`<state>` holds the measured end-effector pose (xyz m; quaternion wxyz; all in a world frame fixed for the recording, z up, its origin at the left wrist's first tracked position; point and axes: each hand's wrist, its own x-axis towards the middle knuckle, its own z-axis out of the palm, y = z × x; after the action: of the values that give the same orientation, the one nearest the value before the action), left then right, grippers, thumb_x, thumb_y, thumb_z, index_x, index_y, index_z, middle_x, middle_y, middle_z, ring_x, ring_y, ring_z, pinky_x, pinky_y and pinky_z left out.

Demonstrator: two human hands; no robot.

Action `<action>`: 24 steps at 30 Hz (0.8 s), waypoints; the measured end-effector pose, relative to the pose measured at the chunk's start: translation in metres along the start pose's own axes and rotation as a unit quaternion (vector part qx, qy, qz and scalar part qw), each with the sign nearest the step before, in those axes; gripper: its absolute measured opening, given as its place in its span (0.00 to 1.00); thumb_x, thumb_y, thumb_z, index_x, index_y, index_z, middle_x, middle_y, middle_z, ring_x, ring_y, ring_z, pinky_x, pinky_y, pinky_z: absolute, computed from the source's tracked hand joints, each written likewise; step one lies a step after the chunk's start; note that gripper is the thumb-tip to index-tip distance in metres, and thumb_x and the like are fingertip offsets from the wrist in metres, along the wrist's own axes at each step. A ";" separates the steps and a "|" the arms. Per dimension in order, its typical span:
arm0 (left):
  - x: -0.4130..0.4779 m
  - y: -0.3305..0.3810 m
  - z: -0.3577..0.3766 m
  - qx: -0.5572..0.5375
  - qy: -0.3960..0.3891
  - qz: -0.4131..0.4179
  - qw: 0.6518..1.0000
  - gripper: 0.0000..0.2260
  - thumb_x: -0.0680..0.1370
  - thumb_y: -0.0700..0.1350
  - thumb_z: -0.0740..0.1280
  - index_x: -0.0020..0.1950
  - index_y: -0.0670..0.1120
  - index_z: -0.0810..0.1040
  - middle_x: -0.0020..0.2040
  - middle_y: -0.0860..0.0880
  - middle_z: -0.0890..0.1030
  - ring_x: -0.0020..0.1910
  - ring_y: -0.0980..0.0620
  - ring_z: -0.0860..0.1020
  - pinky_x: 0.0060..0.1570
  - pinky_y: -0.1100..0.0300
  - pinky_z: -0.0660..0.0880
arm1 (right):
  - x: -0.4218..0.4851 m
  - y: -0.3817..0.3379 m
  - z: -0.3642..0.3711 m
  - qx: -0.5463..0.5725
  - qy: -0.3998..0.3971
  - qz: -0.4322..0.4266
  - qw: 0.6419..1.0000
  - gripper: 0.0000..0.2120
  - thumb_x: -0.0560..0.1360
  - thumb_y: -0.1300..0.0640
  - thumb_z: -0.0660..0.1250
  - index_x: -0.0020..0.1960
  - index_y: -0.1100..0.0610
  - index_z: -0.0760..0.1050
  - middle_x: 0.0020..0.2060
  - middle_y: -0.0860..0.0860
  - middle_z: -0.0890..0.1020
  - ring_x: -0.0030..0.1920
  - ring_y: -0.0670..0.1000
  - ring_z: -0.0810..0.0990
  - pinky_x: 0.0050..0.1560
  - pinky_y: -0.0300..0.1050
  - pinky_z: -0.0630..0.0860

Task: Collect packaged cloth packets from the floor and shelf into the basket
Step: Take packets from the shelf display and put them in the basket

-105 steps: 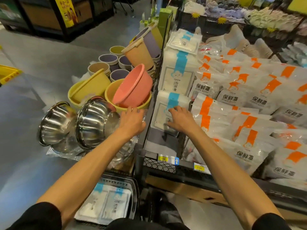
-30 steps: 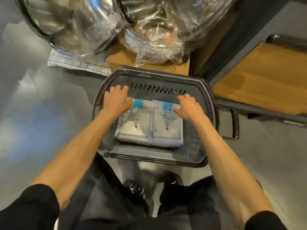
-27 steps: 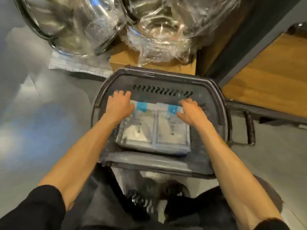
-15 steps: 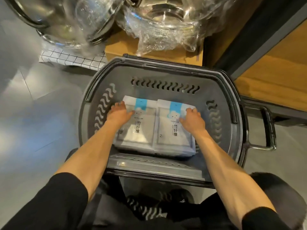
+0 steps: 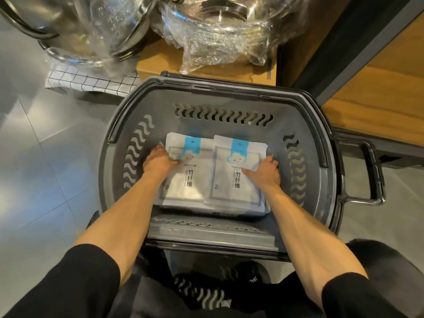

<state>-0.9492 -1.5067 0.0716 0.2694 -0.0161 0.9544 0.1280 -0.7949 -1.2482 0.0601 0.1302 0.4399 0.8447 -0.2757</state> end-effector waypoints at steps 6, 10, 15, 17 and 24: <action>0.002 -0.007 0.007 -0.127 -0.036 -0.027 0.991 0.32 0.71 0.56 0.78 0.66 0.42 0.69 0.57 0.45 0.75 0.62 0.42 0.76 0.52 0.53 0.71 | 0.005 0.002 0.001 0.083 0.004 0.044 0.996 0.50 0.65 0.45 0.81 0.74 0.63 0.56 0.70 0.61 0.69 0.71 0.62 0.69 0.66 0.57 0.70; -0.002 -0.007 0.006 -0.282 -0.029 -0.044 0.958 0.23 0.72 0.48 0.78 0.58 0.44 0.70 0.50 0.48 0.78 0.50 0.48 0.79 0.47 0.57 0.76 | 0.011 0.002 0.002 0.130 -0.010 0.065 0.989 0.44 0.64 0.44 0.81 0.70 0.62 0.64 0.65 0.58 0.75 0.66 0.61 0.75 0.61 0.54 0.74; -0.007 -0.003 -0.005 -0.423 -0.108 -0.021 0.899 0.11 0.77 0.42 0.73 0.57 0.46 0.74 0.53 0.45 0.82 0.44 0.52 0.81 0.39 0.58 0.77 | 0.014 -0.002 -0.004 0.274 -0.056 0.038 0.959 0.21 0.72 0.50 0.76 0.60 0.59 0.79 0.55 0.54 0.84 0.54 0.55 0.82 0.51 0.48 0.80; -0.019 0.003 -0.020 -0.433 -0.115 -0.025 0.894 0.11 0.79 0.44 0.71 0.57 0.50 0.73 0.55 0.46 0.82 0.49 0.49 0.82 0.49 0.49 0.81 | 0.003 -0.008 -0.016 0.344 -0.074 0.033 0.935 0.17 0.74 0.55 0.75 0.60 0.60 0.79 0.54 0.53 0.84 0.51 0.52 0.83 0.44 0.42 0.79; -0.109 0.005 -0.142 -0.487 -0.154 -0.007 0.860 0.11 0.82 0.42 0.65 0.64 0.41 0.78 0.57 0.42 0.85 0.55 0.42 0.84 0.59 0.39 0.78 | -0.090 -0.059 -0.131 0.389 -0.101 0.025 0.915 0.10 0.80 0.53 0.67 0.59 0.56 0.78 0.48 0.49 0.83 0.44 0.44 0.82 0.36 0.34 0.76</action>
<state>-0.9291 -1.5414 0.2456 0.3711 -0.1319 0.7164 0.5759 -0.7881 -1.2600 0.2288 0.0398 0.4467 0.6418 -0.6221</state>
